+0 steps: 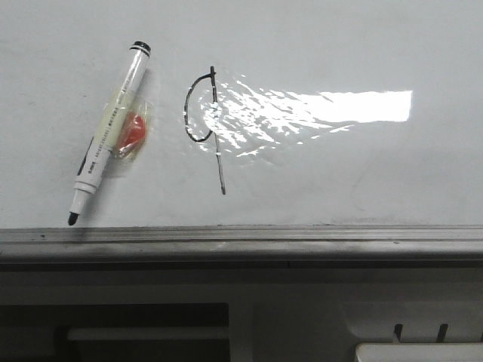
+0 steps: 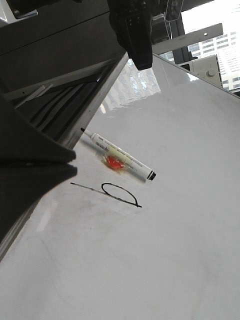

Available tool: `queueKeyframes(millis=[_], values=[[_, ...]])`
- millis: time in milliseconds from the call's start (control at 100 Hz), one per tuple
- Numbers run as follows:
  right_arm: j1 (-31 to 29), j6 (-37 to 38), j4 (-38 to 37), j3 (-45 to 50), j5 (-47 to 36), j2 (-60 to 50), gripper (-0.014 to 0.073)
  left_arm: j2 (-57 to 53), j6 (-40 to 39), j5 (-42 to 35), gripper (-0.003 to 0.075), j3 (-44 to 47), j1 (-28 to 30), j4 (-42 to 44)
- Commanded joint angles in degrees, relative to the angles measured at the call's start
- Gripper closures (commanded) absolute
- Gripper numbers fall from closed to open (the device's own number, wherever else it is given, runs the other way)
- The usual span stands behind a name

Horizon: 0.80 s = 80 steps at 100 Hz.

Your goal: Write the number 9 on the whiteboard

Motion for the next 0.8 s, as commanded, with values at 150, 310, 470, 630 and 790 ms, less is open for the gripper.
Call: queueKeyframes(millis=[150, 310, 470, 630, 790], values=[[0.1, -0.6, -0.6, -1.3, -4.6, 0.5, 0.0664, -1.2, 0.0, -2.3, 0.0741, 2.4, 0.5, 0.1], [0.1, -0.6, -0.6, -1.3, -4.6, 0.5, 0.0664, -7.8, 0.0, 2.8, 0.0741, 2.4, 7.0, 0.3], [0.1, -0.6, -0.6, -1.3, -4.6, 0.5, 0.0664, -13.6, 0.0, 10.3, 0.0741, 2.4, 18.5, 3.3], [0.1, -0.6, -0.6, -1.3, -4.6, 0.5, 0.0664, -19.1, 0.4, 17.7, 0.0741, 2.4, 30.1, 5.2], [0.1, -0.6, -0.6, -1.3, -4.6, 0.5, 0.0664, -23.0, 9.1, 26.0, 0.0740, 2.4, 38.1, 4.5]])
